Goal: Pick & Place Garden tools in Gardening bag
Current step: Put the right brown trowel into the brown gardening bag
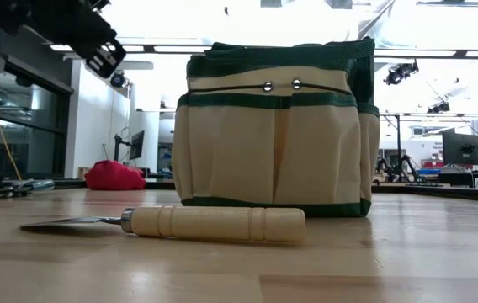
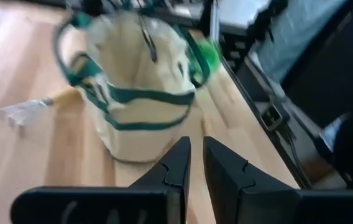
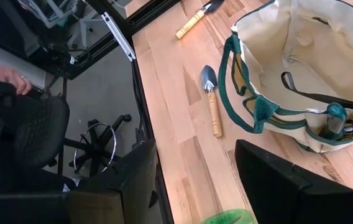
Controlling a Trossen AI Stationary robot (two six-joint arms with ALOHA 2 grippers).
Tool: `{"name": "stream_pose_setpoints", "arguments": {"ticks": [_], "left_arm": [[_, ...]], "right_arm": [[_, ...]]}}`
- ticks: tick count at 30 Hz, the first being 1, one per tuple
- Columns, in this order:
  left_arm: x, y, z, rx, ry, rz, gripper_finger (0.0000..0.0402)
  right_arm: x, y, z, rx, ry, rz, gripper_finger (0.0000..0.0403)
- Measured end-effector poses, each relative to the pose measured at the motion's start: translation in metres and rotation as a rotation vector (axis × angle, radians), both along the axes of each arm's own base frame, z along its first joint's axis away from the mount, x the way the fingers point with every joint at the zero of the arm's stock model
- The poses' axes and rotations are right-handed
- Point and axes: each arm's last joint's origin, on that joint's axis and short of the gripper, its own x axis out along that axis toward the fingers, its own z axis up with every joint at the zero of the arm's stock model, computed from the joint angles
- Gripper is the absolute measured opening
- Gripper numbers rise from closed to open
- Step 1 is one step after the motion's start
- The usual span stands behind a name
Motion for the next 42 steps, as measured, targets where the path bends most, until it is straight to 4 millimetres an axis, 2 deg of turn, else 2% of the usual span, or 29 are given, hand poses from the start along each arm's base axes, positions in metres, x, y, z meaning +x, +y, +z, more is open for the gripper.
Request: {"name": "stream_pose_setpoints", "arguments": {"ticks": [6, 13, 20, 27, 31, 38, 42], "left_arm": [[0.023, -0.029, 0.002, 0.095, 0.040, -0.109, 0.0044], [0.031, -0.073, -0.015, 0.180, 0.115, -0.147, 0.0044], [0.040, -0.117, -0.033, 0.238, 0.052, -0.152, 0.0044], [0.053, -0.131, -0.058, 0.245, 0.127, -0.116, 0.0051], [0.068, -0.142, -0.059, 0.266, 0.136, -0.149, 0.0083], [0.097, -0.160, -0.063, 0.356, 0.133, -0.139, 0.0178], [0.110, -0.169, -0.074, 0.404, 0.163, -0.140, 0.0204]], "right_arm": [[0.000, 0.000, -0.001, -0.005, 0.005, 0.000, 0.0211], [0.000, 0.000, -0.001, -0.006, 0.006, 0.001, 0.0211], [0.000, 0.000, -0.001, -0.005, 0.007, 0.004, 0.0211], [-0.001, 0.000, -0.001, 0.006, 0.021, 0.026, 0.0211], [-0.002, 0.000, -0.002, 0.000, 0.042, 0.037, 0.0211], [-0.003, 0.000, -0.004, 0.000, 0.076, 0.061, 0.0211], [-0.003, 0.000, -0.004, 0.001, 0.076, 0.063, 0.0211]]}}
